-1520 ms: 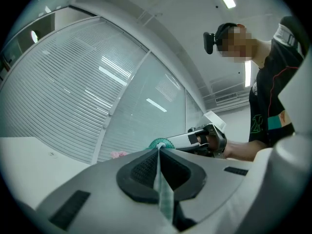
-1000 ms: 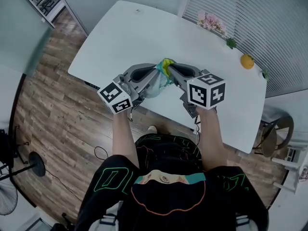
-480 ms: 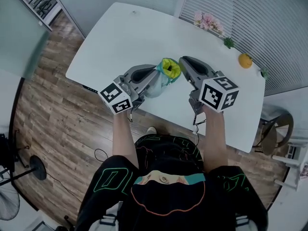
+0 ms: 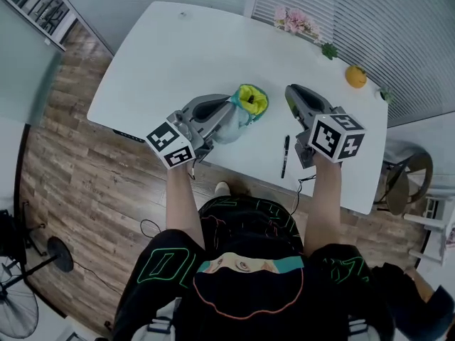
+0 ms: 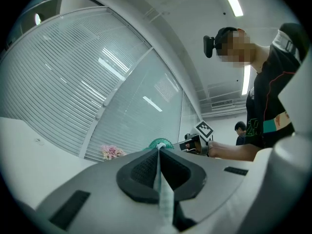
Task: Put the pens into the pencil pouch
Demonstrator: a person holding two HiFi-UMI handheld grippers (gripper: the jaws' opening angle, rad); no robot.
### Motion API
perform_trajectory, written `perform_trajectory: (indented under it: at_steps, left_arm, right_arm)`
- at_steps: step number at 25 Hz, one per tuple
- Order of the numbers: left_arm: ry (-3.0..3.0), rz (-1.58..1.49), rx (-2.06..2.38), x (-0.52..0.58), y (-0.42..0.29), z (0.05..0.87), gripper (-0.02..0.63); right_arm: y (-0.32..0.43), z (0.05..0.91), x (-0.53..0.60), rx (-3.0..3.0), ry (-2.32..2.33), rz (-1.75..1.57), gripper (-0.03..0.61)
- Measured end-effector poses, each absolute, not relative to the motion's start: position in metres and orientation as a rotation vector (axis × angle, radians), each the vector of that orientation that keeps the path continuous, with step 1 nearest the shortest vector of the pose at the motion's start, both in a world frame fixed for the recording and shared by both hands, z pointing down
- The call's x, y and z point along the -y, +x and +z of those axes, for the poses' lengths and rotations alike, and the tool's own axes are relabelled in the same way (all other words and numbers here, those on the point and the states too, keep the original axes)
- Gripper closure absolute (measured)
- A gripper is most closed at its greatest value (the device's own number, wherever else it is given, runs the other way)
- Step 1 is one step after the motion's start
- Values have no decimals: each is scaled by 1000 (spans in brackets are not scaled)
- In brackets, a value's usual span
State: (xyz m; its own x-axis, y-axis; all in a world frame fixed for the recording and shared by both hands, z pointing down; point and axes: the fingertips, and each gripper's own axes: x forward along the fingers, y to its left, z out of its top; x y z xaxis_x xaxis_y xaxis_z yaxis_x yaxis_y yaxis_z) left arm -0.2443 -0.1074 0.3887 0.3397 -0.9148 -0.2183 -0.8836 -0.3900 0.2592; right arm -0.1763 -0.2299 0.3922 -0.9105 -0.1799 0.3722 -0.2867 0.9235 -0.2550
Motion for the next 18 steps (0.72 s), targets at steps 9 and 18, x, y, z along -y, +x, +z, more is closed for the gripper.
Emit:
perform_trajectory:
  at_steps: [9,18]
  left_arm:
    - [2497,-533,1592,117,-223,401,612]
    - [2489,-563,1501,126,-208,417,612]
  right_arm:
    - [-132,456,244,2497,408,459,532]
    - [-100,523,236,2269,403,519,514]
